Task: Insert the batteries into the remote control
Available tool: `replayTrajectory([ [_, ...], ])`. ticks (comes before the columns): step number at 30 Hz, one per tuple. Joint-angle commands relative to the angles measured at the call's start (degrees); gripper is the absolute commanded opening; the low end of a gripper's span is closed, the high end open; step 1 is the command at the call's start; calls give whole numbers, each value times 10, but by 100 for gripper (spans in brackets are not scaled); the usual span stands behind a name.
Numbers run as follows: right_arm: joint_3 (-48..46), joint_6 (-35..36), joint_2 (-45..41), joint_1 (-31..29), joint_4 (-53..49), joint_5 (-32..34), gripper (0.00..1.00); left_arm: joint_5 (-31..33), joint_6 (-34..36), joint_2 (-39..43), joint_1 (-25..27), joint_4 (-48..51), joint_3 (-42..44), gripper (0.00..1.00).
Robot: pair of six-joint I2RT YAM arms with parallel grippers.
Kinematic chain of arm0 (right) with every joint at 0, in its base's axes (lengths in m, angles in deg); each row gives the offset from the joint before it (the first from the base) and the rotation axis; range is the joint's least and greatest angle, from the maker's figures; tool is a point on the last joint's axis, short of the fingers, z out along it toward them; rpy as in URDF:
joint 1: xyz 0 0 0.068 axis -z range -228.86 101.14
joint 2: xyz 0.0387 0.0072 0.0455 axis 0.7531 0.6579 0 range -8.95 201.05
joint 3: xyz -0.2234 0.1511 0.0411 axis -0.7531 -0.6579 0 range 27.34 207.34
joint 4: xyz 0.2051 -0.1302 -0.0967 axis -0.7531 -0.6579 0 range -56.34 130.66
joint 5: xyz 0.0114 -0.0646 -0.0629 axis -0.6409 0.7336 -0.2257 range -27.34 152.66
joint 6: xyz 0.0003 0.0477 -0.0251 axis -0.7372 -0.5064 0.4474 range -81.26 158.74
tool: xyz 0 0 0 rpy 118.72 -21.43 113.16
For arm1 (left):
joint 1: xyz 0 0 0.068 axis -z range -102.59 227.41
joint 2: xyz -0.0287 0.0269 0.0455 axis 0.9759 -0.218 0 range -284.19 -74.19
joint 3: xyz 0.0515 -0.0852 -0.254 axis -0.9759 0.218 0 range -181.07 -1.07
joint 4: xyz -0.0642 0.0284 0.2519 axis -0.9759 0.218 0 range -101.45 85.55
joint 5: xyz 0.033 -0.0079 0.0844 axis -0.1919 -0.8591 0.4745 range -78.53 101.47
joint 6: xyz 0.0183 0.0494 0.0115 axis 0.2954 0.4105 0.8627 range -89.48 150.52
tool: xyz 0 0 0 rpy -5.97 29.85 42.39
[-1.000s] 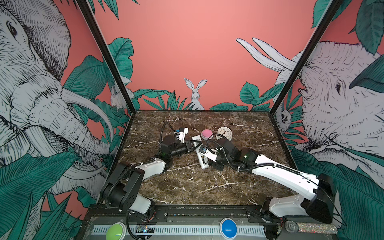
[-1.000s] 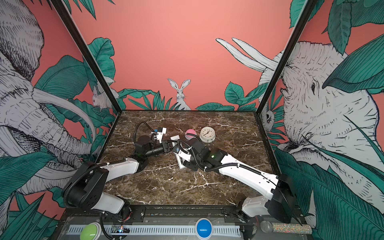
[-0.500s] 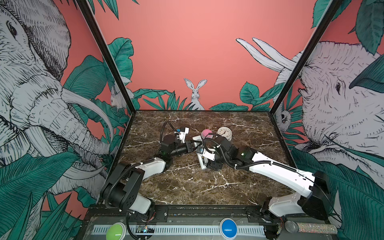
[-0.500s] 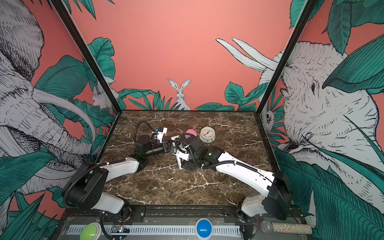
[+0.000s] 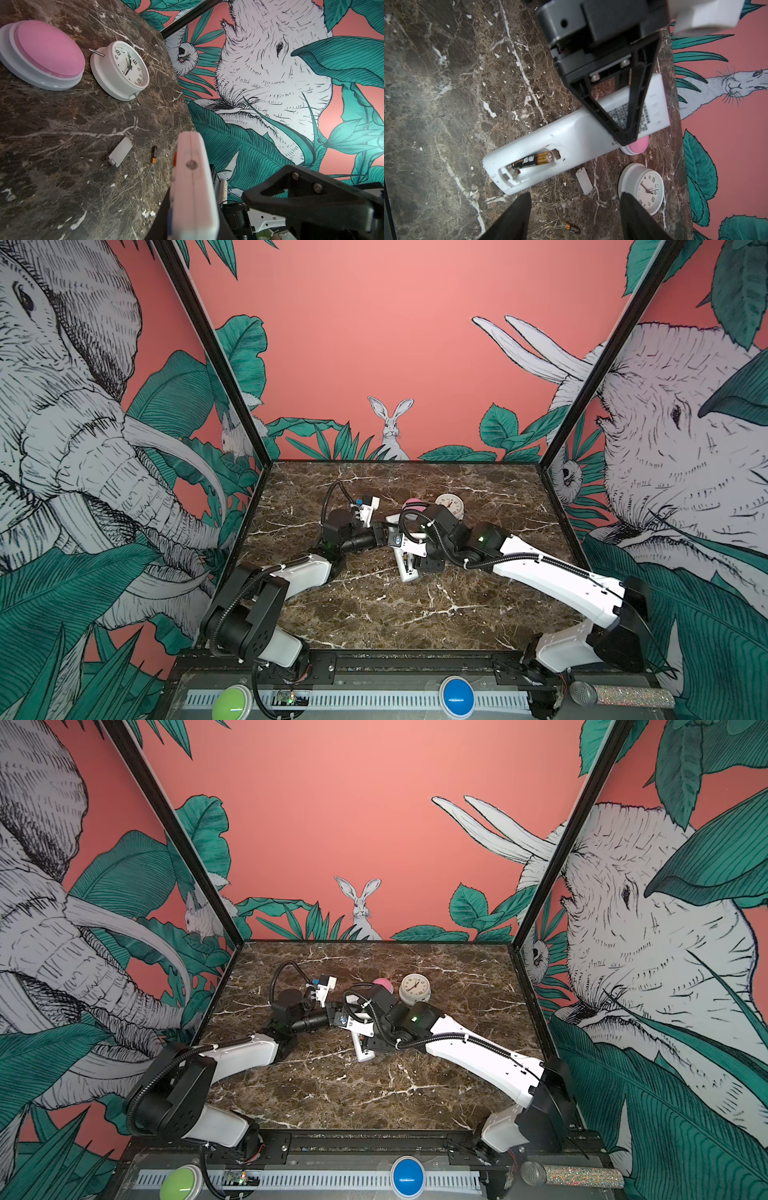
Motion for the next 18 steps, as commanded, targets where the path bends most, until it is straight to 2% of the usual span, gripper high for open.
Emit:
replayTrajectory([
  [1,27,24,12,-12,-24,2,64,-14,1,20,1,-8,-19,0],
  [10,42,39,33,-28,-36,-12,60,-13,-2,24,1,-11,-19,0],
  [18,43,42,45,-34,-39,-21,48,-13,-6,22,1,-19,-19,0],
])
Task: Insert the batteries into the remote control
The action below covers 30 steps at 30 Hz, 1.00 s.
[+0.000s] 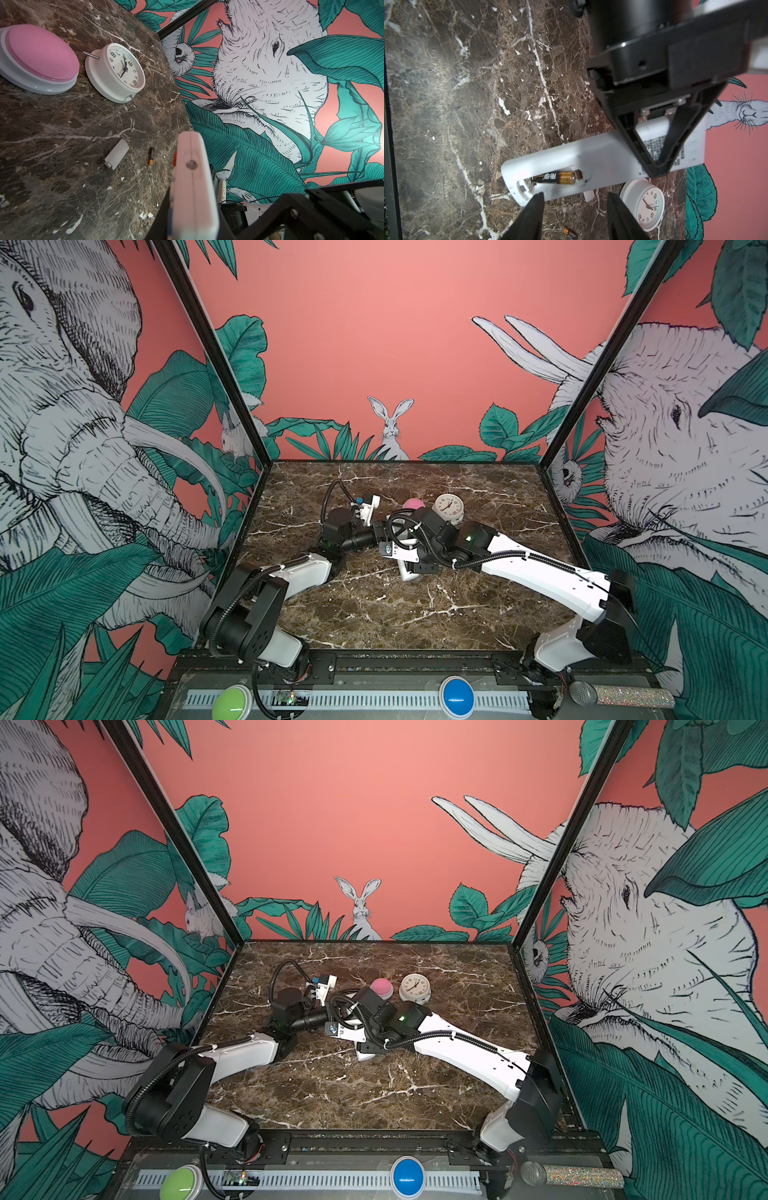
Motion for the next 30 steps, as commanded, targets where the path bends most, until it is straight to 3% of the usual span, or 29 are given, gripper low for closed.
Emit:
replayTrajectory([
  [1,12,7,9,-6,-9,-13,46,-9,-7,21,1,-18,-15,0],
  [11,3,11,17,-6,2,-7,35,-7,-9,21,2,-23,-14,0],
  [30,-23,11,26,-7,21,3,24,-6,-18,15,2,-40,-12,0],
])
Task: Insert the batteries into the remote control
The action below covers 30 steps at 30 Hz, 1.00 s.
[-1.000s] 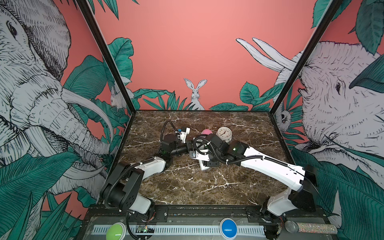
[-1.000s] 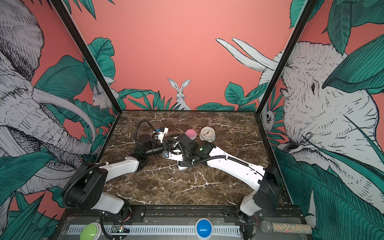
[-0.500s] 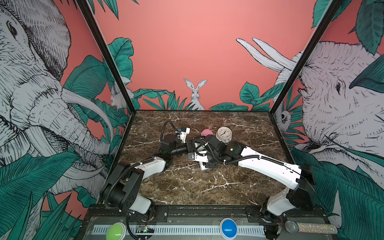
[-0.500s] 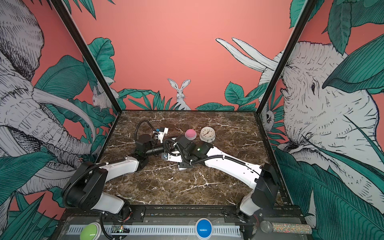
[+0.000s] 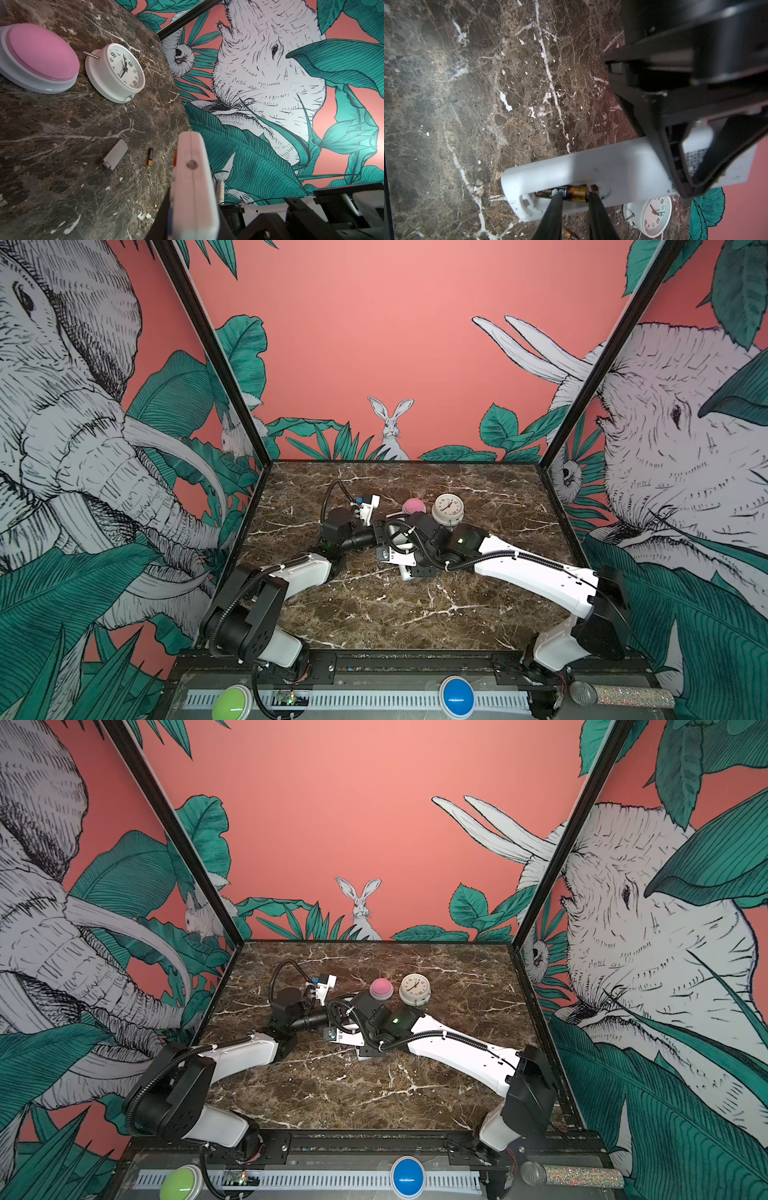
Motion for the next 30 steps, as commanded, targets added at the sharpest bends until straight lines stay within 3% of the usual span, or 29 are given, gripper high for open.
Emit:
replayTrajectory([
  [1,-7,3,7,-3,8,-3,23,-8,-7,14,2,-36,-11,0],
  [30,-5,7,19,-3,-6,-17,18,-6,-8,11,2,-41,-12,0],
])
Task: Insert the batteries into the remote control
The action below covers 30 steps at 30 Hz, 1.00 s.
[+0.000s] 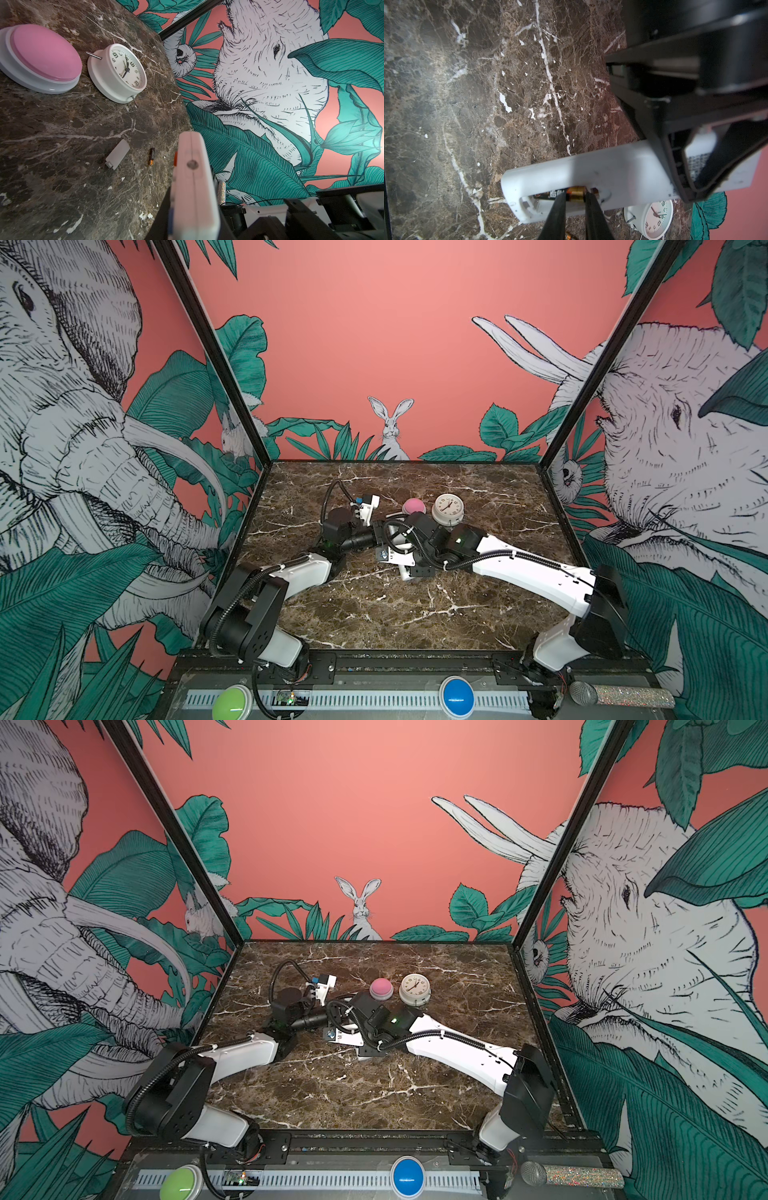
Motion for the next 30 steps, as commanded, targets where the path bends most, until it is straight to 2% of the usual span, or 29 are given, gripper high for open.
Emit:
replayTrajectory([
  [1,-4,6,27,-4,-9,-13,17,-9,-12,10,2,-44,-12,0],
  [22,-5,-6,30,-3,6,6,11,-8,-13,9,2,-44,-12,0],
  [30,-9,-22,-8,-3,17,5,18,9,-2,11,1,-23,-8,0],
])
